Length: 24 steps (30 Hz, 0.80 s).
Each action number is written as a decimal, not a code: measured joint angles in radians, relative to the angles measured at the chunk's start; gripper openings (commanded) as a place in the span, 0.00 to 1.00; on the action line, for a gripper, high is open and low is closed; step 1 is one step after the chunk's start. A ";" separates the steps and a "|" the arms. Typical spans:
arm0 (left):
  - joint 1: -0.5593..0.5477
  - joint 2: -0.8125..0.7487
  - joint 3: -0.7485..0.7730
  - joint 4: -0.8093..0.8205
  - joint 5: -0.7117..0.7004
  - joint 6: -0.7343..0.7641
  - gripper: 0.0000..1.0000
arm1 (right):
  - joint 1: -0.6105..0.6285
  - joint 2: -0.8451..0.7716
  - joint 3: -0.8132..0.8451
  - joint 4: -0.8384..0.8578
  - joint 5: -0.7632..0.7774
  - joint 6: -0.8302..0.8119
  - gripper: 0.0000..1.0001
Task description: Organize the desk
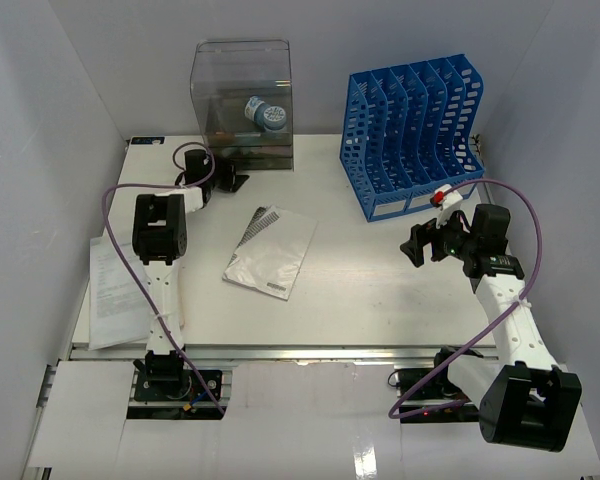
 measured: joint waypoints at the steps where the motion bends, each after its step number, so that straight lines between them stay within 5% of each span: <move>1: 0.000 -0.005 -0.031 0.051 0.004 0.017 0.50 | 0.000 0.000 0.000 -0.002 -0.007 -0.007 0.94; 6: 0.009 -0.096 -0.199 0.151 0.082 0.205 0.73 | 0.000 0.001 0.000 -0.024 -0.054 -0.044 0.94; 10: 0.013 -0.193 -0.204 0.000 0.158 0.511 0.85 | 0.000 0.001 0.000 -0.032 -0.073 -0.061 0.94; 18: -0.007 -0.281 -0.122 -0.423 0.143 1.062 0.85 | 0.000 0.001 0.000 -0.033 -0.087 -0.068 0.94; 24: -0.098 -0.295 -0.119 -0.608 0.088 1.341 0.83 | 0.000 0.001 0.000 -0.033 -0.089 -0.073 0.94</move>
